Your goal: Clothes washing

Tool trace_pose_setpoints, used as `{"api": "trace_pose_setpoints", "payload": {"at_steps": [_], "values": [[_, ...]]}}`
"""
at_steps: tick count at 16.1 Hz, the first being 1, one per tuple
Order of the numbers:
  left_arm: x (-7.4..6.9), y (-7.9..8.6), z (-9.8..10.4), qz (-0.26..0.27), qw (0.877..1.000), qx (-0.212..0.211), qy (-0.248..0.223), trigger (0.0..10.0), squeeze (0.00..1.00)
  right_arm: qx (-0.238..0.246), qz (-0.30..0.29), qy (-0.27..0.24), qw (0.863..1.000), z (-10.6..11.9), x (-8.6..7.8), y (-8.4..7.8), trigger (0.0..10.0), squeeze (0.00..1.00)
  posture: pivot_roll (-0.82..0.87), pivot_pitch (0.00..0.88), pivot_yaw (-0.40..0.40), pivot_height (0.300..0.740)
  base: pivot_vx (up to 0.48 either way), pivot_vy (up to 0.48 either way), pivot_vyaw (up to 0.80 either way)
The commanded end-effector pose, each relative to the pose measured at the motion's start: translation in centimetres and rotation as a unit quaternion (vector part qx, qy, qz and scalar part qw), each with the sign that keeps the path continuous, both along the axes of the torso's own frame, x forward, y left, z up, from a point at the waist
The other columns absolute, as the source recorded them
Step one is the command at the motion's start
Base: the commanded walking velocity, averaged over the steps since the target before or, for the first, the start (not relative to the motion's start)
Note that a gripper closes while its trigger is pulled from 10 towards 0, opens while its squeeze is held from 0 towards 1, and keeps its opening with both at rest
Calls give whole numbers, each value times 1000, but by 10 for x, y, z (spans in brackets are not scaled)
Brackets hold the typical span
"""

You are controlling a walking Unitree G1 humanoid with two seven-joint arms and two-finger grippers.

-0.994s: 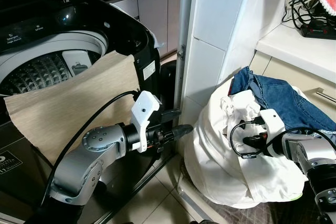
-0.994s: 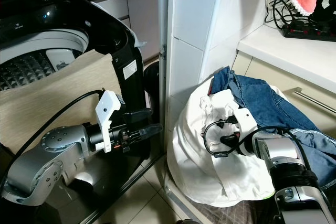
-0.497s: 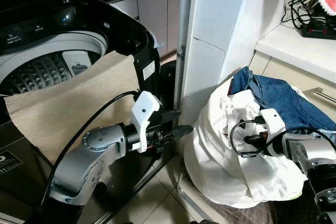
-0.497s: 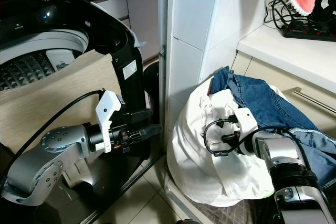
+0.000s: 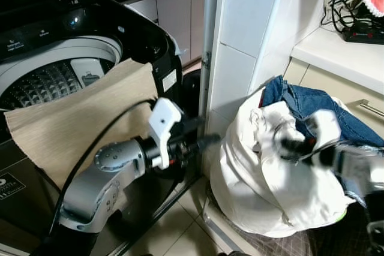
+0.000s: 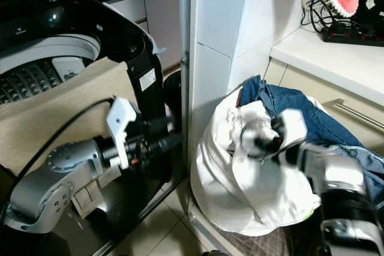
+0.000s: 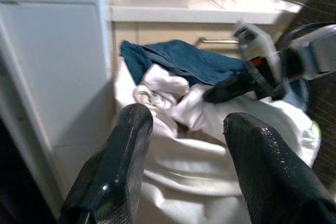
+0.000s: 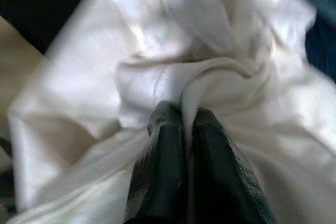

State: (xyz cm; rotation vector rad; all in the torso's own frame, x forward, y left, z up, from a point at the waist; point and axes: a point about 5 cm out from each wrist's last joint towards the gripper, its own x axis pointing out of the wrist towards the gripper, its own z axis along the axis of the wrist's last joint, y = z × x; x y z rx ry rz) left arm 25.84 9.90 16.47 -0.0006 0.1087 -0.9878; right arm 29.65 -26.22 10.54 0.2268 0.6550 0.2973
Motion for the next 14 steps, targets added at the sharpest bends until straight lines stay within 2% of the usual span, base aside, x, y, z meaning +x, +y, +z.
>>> {"api": "trace_pose_setpoints", "payload": {"at_steps": [1,2,3,6,7,9,11,12,13,14], "values": [[7,3,8,23,999,-6,-21,10000,0,58,0,-54,997,27,2,3,0,0,-98,0,41,740,0,0,0],[14,2,17,48,998,-36,-36,10000,0,106,0,-98,990,53,0,3,0,0,-98,0,41,740,0,0,0],[17,1,22,57,996,-52,-44,10000,0,121,3,-118,986,66,-1,4,0,0,-109,0,45,740,0,0,0],[26,-13,45,47,991,-85,-88,10000,0,161,60,-218,961,133,-6,18,0,0,-121,0,42,740,0,0,0],[27,-16,47,43,991,-88,-91,10000,0,169,67,-230,956,141,-7,20,0,0,-121,0,42,740,0,0,0],[29,-33,57,20,989,-104,-103,10000,0,193,104,-265,939,166,-9,31,0,0,-119,0,24,740,0,0,0],[30,-44,64,3,987,-122,-106,10000,0,198,122,-275,933,176,-11,38,0,0,-116,0,17,740,0,0,0],[27,-63,72,-38,982,-160,-92,10000,0,202,130,-276,931,179,-13,43,0,0,-112,0,10,740,0,0,0],[26,-69,73,-53,980,-174,-79,10000,827,204,130,-275,931,179,-12,44,0,0,-112,0,10,740,0,0,0],[23,-78,75,-72,977,-193,-62,10000,1000,206,127,-270,932,178,-12,46,0,0,-112,0,10,740,0,0,0]]}}
